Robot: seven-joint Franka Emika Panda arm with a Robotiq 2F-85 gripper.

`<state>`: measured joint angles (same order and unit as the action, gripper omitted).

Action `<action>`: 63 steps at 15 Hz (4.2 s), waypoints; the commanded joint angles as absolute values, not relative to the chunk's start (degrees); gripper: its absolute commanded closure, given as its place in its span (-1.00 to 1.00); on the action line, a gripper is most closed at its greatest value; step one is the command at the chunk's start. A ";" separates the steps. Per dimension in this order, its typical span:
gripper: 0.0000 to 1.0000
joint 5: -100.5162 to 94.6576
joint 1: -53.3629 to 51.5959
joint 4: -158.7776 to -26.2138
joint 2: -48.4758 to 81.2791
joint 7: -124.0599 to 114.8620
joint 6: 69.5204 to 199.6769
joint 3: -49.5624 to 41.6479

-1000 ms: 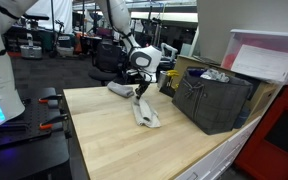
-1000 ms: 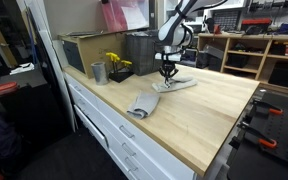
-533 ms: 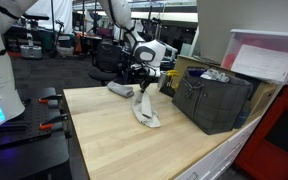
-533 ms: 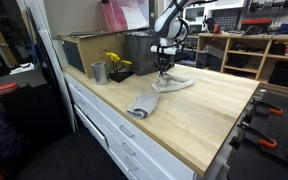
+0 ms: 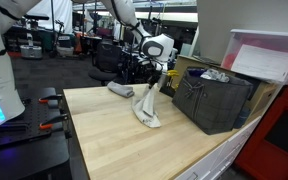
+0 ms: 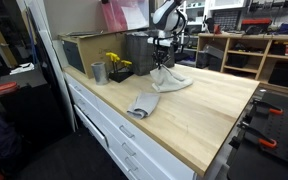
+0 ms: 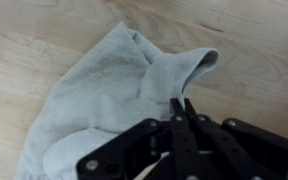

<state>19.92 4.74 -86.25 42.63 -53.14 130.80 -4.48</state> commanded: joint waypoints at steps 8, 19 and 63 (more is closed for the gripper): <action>-0.47 9.87 0.54 -77.66 47.95 -71.96 125.64 -11.46; -1.00 3.77 -0.72 -100.06 42.22 -71.80 135.38 -13.61; 0.99 5.54 0.90 -99.06 48.16 -60.71 154.56 -12.28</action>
